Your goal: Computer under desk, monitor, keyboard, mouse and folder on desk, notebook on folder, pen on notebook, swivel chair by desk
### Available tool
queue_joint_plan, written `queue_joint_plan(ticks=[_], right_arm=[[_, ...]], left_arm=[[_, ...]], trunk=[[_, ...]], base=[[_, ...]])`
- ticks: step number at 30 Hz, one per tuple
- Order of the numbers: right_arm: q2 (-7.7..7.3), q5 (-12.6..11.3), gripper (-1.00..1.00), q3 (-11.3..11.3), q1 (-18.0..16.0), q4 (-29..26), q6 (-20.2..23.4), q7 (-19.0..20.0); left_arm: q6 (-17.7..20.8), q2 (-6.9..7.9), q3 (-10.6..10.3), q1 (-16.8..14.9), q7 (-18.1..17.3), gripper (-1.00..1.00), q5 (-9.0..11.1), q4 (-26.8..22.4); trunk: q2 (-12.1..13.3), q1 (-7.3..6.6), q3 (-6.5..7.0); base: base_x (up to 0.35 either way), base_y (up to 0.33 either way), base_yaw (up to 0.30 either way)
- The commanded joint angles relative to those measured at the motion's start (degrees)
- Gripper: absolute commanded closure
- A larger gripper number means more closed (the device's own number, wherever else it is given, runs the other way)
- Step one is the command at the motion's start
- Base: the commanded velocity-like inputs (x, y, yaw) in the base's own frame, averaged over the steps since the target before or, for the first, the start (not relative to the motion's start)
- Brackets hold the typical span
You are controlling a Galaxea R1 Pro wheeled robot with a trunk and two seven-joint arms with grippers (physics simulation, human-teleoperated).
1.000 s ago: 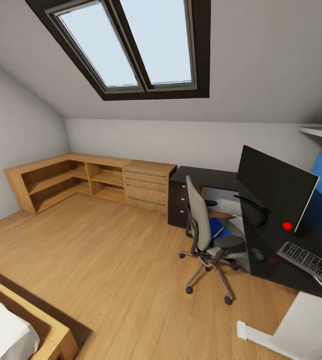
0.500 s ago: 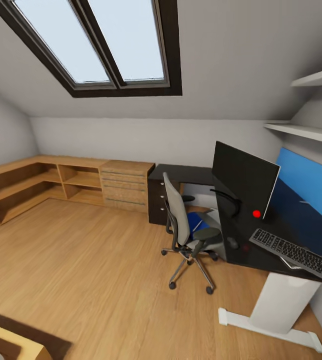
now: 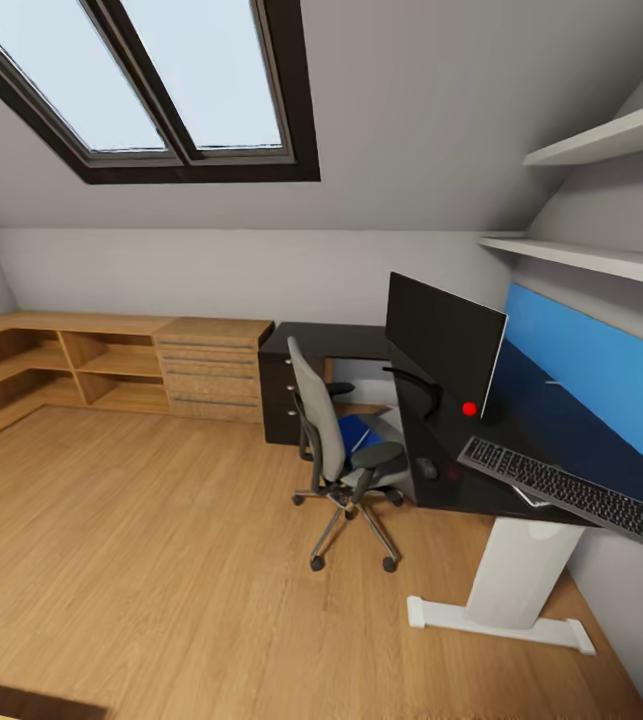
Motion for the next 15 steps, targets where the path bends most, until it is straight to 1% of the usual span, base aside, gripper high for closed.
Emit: queue_joint_plan(ticks=[1,2,3,7,12,14,15], right_arm=[[-0.02,0.03,-1.00,0.04,-0.05,0.03,-0.18,0.00],[-0.02,0.02,-1.00,0.04,-0.05,0.03,-0.20,0.00],[-0.02,0.03,-1.00,0.04,-0.05,0.02,-0.22,0.00],[0.07,0.01,-1.00,0.04,-0.05,0.06,-0.33,0.00],[0.22,0.04,-1.00,0.11,-0.05,0.20,-0.41,0.00],[0.27,0.05,-1.00,0.13,-0.05,0.27,-0.51,-0.07],[0.29,0.05,-1.00,0.16,-0.05,0.31,-0.58,-0.13]], left_arm=[[-0.29,0.83,1.37,-0.05,-0.07,-1.00,2.10,-0.26],[-0.31,1.13,1.83,-0.04,-0.12,-1.00,2.78,-0.29],[-0.33,1.77,2.66,-0.03,-0.25,-1.00,4.21,-0.36],[-0.37,3.01,4.03,-0.05,-0.48,-1.00,6.91,-0.46],[-0.29,2.89,4.12,-0.06,-0.60,-1.00,7.20,-0.45],[-0.34,2.61,4.05,-0.07,-0.56,-1.00,7.11,-0.44],[-0.35,2.20,3.97,-0.07,-0.53,-1.00,7.08,-0.42]], trunk=[[-0.45,0.23,-0.33],[-0.86,0.45,-0.59],[-1.26,0.67,-0.86],[-2.86,1.54,-1.91],[-4.87,2.64,-2.98],[-5.67,3.08,-3.36],[-6.07,3.30,-3.55]], base=[[0.000,0.000,-0.144],[0.000,0.000,-0.136],[0.000,0.000,-0.110],[0.000,0.000,-0.058],[0.000,0.000,-0.008],[0.000,0.000,-0.002],[0.000,0.000,-0.001]])
